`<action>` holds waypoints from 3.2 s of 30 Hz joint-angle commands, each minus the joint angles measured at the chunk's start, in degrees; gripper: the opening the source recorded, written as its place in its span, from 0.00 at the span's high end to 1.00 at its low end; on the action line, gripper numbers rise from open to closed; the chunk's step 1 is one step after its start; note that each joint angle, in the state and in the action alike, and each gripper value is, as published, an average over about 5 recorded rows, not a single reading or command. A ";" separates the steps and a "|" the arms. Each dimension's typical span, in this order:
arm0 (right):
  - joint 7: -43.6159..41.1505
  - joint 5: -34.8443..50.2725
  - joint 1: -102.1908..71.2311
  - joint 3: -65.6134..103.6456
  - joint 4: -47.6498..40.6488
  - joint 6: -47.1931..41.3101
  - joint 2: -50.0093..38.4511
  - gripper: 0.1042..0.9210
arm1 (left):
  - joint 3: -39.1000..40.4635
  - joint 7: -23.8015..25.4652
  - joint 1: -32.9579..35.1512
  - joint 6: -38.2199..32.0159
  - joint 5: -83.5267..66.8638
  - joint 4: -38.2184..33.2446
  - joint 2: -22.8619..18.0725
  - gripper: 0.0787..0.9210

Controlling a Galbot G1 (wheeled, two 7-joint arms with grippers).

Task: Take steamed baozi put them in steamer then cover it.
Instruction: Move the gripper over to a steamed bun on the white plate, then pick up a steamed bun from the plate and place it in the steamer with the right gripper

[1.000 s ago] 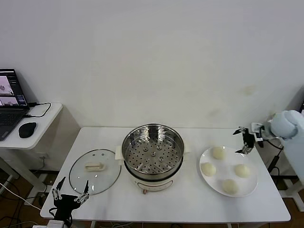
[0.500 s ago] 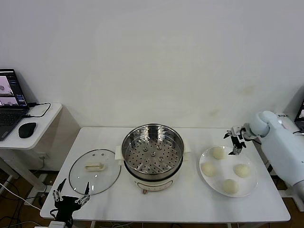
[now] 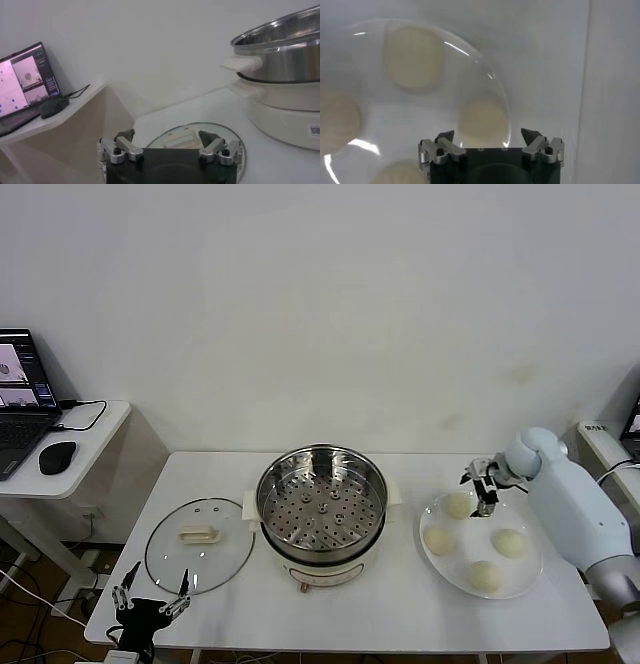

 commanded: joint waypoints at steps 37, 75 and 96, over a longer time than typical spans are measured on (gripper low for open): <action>-3.83 13.27 9.95 -7.66 4.73 -1.95 -4.57 0.38 | 0.98 -0.44 -0.74 -0.05 0.65 1.21 0.39 0.12; -13.96 19.72 38.17 -37.75 1.42 41.82 24.63 0.36 | 1.00 -2.77 0.69 -1.84 6.38 2.07 -0.79 0.12; -10.02 9.41 29.19 -35.89 -1.31 41.83 27.37 0.36 | 0.88 -2.38 1.69 -1.54 4.71 1.66 -1.53 0.12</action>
